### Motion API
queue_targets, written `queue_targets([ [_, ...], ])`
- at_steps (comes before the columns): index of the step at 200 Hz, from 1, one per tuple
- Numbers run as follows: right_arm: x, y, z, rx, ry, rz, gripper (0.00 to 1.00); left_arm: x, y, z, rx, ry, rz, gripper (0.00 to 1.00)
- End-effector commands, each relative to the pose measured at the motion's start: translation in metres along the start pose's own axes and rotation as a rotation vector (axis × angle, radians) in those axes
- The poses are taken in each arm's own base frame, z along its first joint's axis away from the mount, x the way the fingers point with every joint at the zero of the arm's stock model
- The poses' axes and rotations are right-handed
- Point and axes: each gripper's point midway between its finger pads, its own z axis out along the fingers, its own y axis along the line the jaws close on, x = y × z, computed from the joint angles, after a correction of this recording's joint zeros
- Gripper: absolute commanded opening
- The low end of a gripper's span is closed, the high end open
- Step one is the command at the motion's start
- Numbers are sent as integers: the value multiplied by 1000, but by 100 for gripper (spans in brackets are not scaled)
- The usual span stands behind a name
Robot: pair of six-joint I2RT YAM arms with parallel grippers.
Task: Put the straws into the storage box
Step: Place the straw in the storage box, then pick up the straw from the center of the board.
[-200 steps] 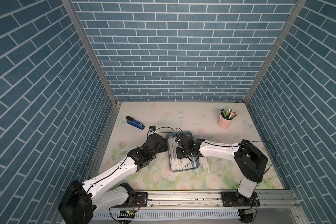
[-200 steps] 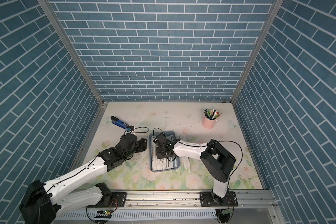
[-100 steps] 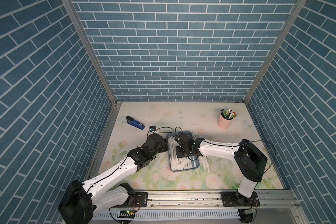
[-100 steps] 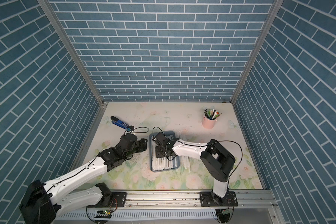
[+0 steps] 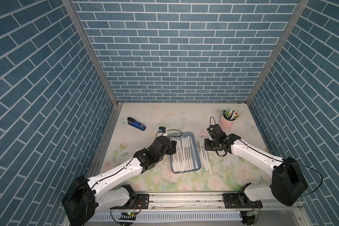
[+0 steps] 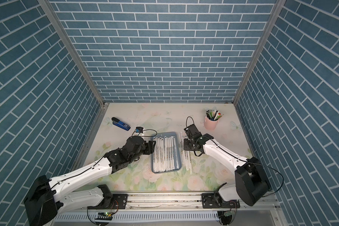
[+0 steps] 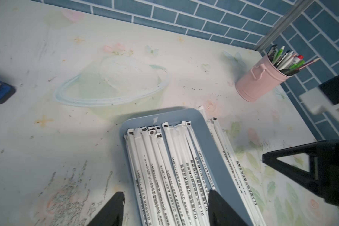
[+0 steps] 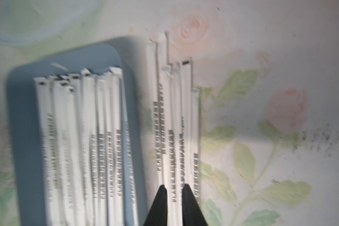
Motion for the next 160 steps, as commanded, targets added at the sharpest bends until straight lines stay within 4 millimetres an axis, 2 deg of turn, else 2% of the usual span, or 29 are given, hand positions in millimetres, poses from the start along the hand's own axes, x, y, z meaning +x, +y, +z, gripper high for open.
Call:
queue_targets([
  [1, 30, -21, 7, 38, 99, -63, 20, 4, -18, 10, 20, 5, 16, 71],
  [36, 40, -25, 21, 25, 123, -53, 21, 24, -44, 23, 52, 55, 43, 71],
  [64, 38, -20, 26, -5, 121, -51, 23, 29, -58, 28, 63, 70, 66, 71],
  [160, 45, -22, 48, 1, 151, -61, 19, 33, -52, 26, 41, 75, 79, 71],
])
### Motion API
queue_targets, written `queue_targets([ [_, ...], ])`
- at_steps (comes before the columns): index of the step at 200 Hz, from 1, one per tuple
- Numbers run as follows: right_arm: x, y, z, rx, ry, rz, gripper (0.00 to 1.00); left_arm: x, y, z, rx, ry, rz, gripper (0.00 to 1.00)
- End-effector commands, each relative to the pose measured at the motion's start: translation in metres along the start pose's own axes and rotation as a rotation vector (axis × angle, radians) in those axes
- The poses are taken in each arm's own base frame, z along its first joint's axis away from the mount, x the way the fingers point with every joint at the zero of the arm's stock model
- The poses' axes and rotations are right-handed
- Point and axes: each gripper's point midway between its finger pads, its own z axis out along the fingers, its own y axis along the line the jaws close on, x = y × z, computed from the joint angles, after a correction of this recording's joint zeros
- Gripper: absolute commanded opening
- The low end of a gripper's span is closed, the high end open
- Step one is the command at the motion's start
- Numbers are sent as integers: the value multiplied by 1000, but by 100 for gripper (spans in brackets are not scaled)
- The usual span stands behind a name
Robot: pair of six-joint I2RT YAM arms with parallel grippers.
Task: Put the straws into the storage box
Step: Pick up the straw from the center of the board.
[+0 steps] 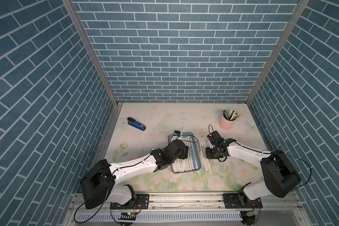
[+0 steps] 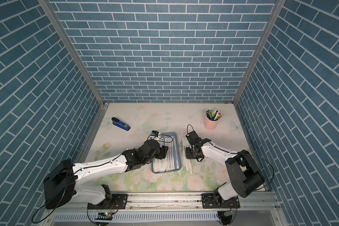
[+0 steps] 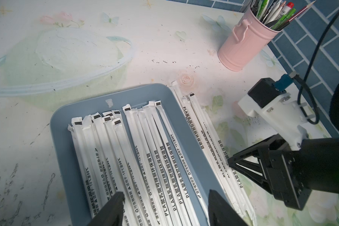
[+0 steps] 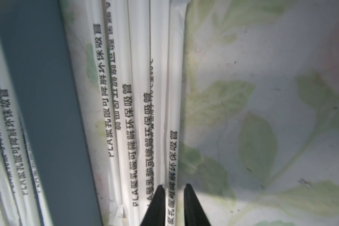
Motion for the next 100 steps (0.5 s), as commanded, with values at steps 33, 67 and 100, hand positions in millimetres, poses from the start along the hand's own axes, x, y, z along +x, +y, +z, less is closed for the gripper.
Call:
queue_targets([
  [33, 12, -10, 11, 18, 24, -25, 13, -5, -1, -3, -6, -16, 4, 71],
  [67, 8, -8, -1, 14, 2, -34, 5, -6, -1, -4, -11, -18, 8, 71],
  [100, 3, -9, -15, 25, -14, -50, 5, -9, 1, -6, -24, -27, 13, 71],
])
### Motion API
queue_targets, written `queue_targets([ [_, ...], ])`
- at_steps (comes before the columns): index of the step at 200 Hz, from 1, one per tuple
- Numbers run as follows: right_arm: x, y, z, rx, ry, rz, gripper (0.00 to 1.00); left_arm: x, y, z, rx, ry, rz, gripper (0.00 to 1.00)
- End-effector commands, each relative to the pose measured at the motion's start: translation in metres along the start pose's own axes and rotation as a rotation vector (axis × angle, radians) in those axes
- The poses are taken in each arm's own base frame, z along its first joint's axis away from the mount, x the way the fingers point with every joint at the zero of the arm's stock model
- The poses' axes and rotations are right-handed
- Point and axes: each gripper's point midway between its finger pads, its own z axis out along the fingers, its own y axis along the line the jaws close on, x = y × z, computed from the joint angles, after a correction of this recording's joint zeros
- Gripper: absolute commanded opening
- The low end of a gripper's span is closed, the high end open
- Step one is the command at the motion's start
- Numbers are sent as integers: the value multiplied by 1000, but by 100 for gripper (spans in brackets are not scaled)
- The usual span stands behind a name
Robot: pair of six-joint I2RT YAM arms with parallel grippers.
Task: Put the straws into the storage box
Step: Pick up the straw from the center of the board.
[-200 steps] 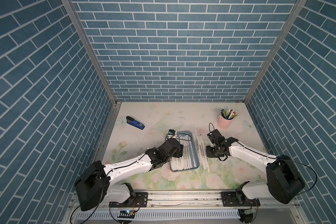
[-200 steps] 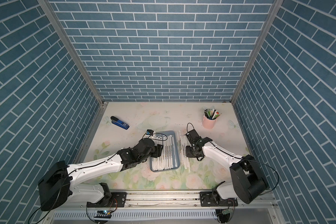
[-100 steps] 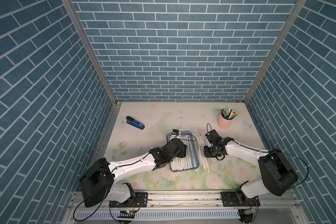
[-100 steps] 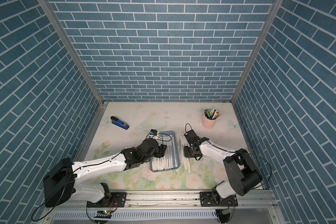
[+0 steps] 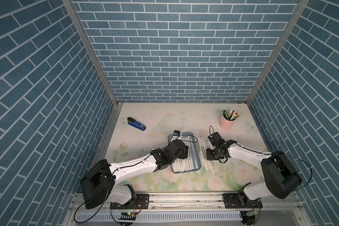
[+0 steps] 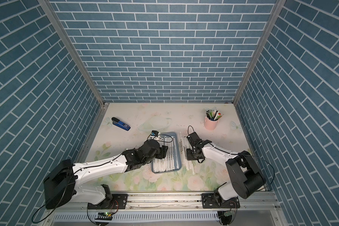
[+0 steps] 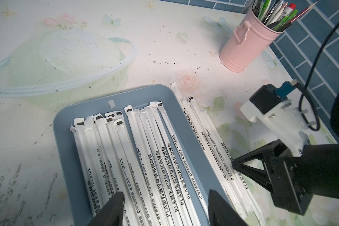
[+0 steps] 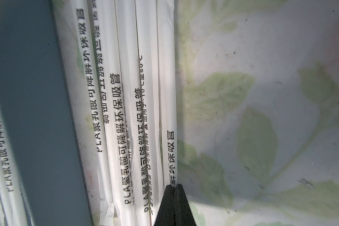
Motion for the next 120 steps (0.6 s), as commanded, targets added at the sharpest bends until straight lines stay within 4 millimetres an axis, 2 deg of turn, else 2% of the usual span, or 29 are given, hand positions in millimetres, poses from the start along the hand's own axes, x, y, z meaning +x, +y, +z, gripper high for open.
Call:
queue_targets([
  [1, -3, -3, -13, 21, -9, -30, 5, -8, 0, -5, -14, -20, 13, 71],
  [41, -4, -4, -14, 26, -18, -30, 4, -11, -1, -6, -18, -26, 19, 71],
  [79, -2, -10, -7, 52, -15, -30, 4, -10, 0, -6, -25, -24, 23, 71],
  [102, -7, -14, -9, 65, -30, -21, 4, -11, 1, -7, -30, -25, 26, 71],
  [120, -16, -8, -16, 38, -52, -18, 4, -11, 3, -8, -35, -28, 26, 71],
])
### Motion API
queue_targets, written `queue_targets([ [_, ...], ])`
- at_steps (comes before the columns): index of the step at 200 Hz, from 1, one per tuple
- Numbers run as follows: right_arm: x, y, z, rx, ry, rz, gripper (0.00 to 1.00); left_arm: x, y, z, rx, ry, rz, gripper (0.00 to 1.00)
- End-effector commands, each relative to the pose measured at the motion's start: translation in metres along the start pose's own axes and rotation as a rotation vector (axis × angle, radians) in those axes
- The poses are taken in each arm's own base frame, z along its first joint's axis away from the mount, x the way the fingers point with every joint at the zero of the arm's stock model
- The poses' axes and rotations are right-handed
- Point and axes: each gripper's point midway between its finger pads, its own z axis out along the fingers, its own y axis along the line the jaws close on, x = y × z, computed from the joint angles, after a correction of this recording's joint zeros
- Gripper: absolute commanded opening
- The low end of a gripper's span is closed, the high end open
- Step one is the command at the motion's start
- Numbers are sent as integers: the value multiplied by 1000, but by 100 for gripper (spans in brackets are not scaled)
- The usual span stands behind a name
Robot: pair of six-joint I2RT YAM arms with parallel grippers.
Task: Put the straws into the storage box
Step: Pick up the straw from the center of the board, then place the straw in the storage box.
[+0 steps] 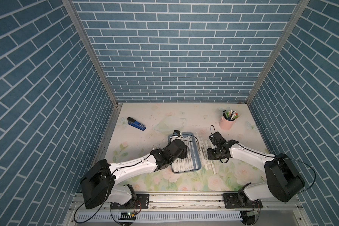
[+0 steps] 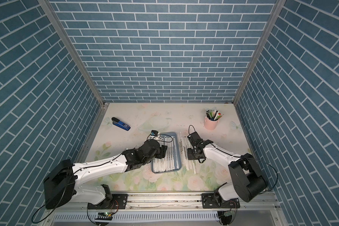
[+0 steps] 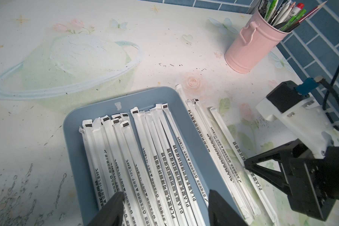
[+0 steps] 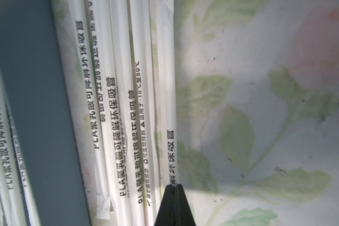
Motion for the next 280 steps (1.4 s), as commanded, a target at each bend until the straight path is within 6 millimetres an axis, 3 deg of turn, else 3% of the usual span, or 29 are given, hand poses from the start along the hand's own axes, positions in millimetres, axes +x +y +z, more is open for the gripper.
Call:
queue_targets([
  [1, -14, 0, -10, 1, -32, -23, 4, -9, -2, -7, -7, -21, 13, 71],
  [60, -43, 27, -33, -119, -109, 15, 4, -13, -1, -8, -18, -32, 20, 71],
  [80, -52, 46, -47, -208, -125, 39, 3, -15, 4, -11, -37, -39, 19, 71],
  [105, -60, 86, -64, -298, -153, 36, 3, -20, 17, -16, -73, -61, -9, 71],
  [127, -59, 128, -67, -345, -169, 13, 2, -27, 33, -24, -110, -87, -39, 71],
  [148, -58, 153, -57, -359, -188, 28, 2, -28, 49, -30, -143, -96, -63, 71],
  [181, -56, 170, -28, -331, -185, 33, 2, -24, 67, -37, -170, -93, -82, 71],
  [216, -36, 175, 1, -294, -107, 3, 2, -23, 71, -40, -169, -98, -90, 71],
  [256, -30, 174, 13, -266, -77, 1, 3, -20, 69, -37, -157, -93, -91, 71],
  [280, -27, 173, 17, -258, -65, 5, 9, -19, 69, -36, -156, -88, -85, 71],
])
